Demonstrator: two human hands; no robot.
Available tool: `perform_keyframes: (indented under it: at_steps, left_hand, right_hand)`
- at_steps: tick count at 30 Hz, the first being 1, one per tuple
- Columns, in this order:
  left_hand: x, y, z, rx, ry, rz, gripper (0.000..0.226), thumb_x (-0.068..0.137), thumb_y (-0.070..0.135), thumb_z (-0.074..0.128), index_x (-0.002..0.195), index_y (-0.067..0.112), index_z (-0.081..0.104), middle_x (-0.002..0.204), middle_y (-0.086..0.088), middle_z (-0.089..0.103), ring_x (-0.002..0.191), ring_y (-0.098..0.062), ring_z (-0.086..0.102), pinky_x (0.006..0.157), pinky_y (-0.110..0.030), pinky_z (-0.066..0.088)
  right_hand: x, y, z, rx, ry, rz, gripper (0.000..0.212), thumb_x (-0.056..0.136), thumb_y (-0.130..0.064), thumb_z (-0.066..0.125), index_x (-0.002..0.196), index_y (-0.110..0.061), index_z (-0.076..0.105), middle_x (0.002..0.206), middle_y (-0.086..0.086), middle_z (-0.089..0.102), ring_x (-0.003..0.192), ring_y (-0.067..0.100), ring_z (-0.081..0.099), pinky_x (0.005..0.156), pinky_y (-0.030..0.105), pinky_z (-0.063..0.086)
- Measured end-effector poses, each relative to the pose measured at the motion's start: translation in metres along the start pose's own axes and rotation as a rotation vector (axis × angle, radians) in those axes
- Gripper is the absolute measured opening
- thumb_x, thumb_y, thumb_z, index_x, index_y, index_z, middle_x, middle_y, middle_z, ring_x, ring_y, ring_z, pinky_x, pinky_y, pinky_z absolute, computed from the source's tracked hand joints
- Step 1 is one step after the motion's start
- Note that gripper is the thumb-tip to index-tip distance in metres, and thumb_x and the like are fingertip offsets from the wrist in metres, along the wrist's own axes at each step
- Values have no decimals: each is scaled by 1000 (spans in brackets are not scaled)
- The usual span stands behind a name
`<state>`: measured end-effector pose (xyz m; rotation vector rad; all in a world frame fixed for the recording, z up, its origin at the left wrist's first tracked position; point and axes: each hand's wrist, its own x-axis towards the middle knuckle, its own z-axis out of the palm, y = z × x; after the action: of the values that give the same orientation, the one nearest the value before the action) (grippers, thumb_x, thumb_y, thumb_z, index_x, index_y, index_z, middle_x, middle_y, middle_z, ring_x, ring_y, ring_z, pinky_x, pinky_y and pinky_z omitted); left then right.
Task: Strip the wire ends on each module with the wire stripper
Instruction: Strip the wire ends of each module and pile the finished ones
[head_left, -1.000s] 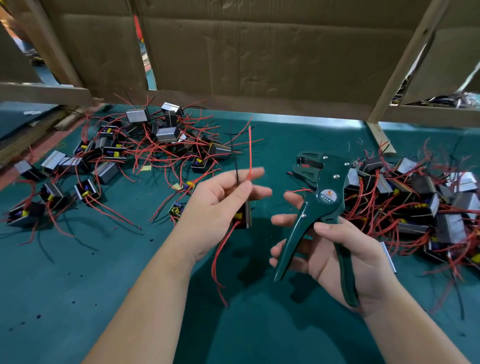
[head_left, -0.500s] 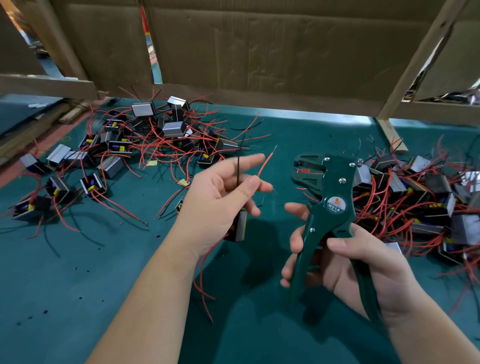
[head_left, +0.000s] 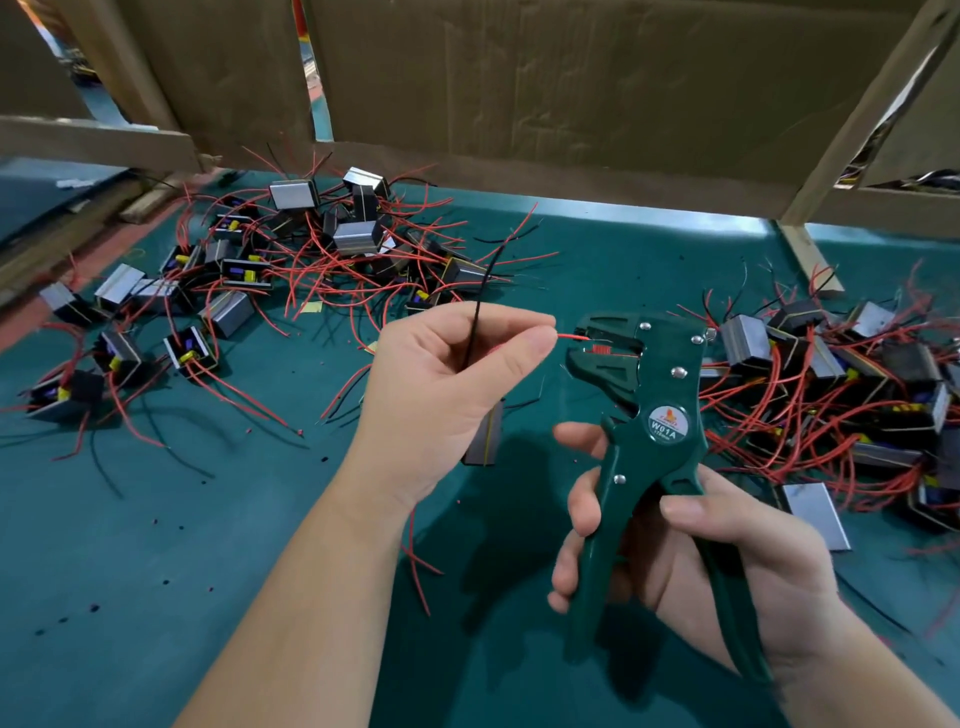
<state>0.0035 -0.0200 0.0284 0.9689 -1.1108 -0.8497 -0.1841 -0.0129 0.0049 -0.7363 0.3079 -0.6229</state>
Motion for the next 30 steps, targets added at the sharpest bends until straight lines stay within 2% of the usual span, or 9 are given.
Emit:
perform_keyframes:
  at_steps: [5, 9, 14, 18, 25, 30]
  left_hand:
    - [-1, 1, -2, 58, 9, 39, 11, 74, 11, 76, 77, 22, 74, 68, 10, 70, 63, -2, 56, 62, -10, 43]
    - [-2, 0, -1, 83, -14, 16, 6, 74, 18, 74, 73, 23, 76, 66, -2, 63, 63, -10, 48, 59, -12, 40]
    - [-3, 1, 4, 34, -44, -2, 4, 72, 26, 72, 71, 25, 76, 62, -4, 50, 56, -2, 41, 54, -8, 36]
    - [-4, 1, 8, -7, -37, -4, 7, 75, 19, 71, 70, 22, 75, 61, -4, 41, 51, 1, 35, 50, -7, 32]
    - [-5, 1, 10, -27, -25, -51, 11, 79, 16, 66, 71, 19, 73, 52, 13, 36, 48, -1, 29, 46, -9, 28]
    - [-5, 1, 10, -34, -40, -42, 11, 80, 15, 66, 72, 18, 72, 52, 15, 34, 48, -1, 29, 47, -9, 27]
  right_hand:
    - [-4, 0, -2, -18, -62, -9, 55, 83, -14, 66, 131, 4, 46, 95, 22, 57, 85, 45, 57, 79, 58, 44]
    - [-5, 3, -5, -89, -28, -35, 47, 84, -13, 67, 125, 4, 51, 93, 22, 59, 82, 45, 59, 77, 56, 46]
    - [-6, 6, -5, -135, 11, -51, 39, 83, -15, 70, 116, 1, 58, 88, 21, 61, 76, 43, 61, 72, 52, 49]
    - [-7, 6, -2, -169, 54, -49, 30, 81, -20, 74, 104, -5, 62, 82, 19, 62, 70, 43, 61, 67, 49, 50]
    - [-9, 3, 0, -170, 32, -31, 33, 81, -20, 74, 105, -3, 60, 84, 21, 61, 72, 43, 61, 70, 52, 49]
    - [-8, 2, 4, -154, 47, -22, 29, 80, -21, 75, 100, -6, 62, 80, 20, 60, 68, 42, 61, 66, 51, 50]
